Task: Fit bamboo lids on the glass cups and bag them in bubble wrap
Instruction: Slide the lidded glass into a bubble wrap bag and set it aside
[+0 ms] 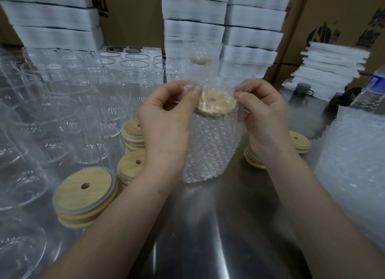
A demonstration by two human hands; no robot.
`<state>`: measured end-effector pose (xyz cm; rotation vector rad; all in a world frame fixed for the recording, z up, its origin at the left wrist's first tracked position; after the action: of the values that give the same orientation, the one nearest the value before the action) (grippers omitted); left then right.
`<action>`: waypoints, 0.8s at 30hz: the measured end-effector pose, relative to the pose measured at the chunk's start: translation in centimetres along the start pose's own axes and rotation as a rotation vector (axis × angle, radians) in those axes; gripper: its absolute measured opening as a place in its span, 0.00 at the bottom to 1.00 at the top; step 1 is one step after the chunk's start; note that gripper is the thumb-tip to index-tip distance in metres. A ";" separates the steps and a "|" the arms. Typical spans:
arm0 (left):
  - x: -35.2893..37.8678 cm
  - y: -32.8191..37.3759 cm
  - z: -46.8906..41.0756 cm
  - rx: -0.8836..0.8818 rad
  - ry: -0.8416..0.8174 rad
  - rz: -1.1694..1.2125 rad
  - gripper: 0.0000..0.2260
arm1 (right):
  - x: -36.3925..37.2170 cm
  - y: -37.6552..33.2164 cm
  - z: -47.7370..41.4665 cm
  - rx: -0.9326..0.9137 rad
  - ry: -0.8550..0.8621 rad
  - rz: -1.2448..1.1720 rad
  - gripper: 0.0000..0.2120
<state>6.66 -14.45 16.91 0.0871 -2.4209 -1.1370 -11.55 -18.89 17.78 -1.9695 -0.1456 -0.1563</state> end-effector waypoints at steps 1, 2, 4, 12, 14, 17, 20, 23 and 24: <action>-0.1 0.0 0.0 -0.003 0.006 0.004 0.03 | -0.1 0.0 0.0 -0.002 0.003 0.001 0.06; -0.2 -0.1 0.0 -0.008 0.016 0.006 0.04 | -0.1 0.0 0.0 -0.004 0.002 0.003 0.06; -0.4 -0.4 -0.1 -0.032 0.037 0.025 0.08 | -0.1 -0.1 0.0 -0.004 -0.001 0.003 0.06; -1.3 -0.5 -0.7 -0.065 0.102 0.031 0.09 | -0.3 0.0 0.0 0.012 0.011 -0.010 0.10; -1.2 -0.7 -0.7 -0.065 0.092 0.020 0.09 | -0.2 0.0 0.0 0.008 0.006 -0.010 0.10; -1.2 -0.6 -0.6 -0.058 0.075 0.019 0.05 | -0.2 0.0 0.0 0.004 0.002 -0.010 0.08; -1.4 -0.3 -0.7 -0.036 0.102 -0.001 0.04 | -0.3 0.0 0.0 0.008 0.006 -0.013 0.08; -1.3 -0.8 -0.7 -0.086 0.074 0.022 0.14 | -0.4 0.1 -0.1 0.015 0.015 -0.017 0.07; -1.0 -1.1 -0.5 -0.116 0.018 0.015 0.19 | -0.4 0.2 -0.1 0.020 0.018 -0.019 0.07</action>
<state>7.64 -15.33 16.00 0.0416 -2.3308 -1.2609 -11.95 -19.08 17.56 -1.9467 -0.1531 -0.1841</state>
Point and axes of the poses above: each hand's wrist, its own z-axis away from the middle knuckle, its own x-axis out of the palm, y = z × x, the point moved 8 cm from there along -z, towards the middle knuckle, and after that the axes turned 9 degrees about x, right-handed, at the moved point
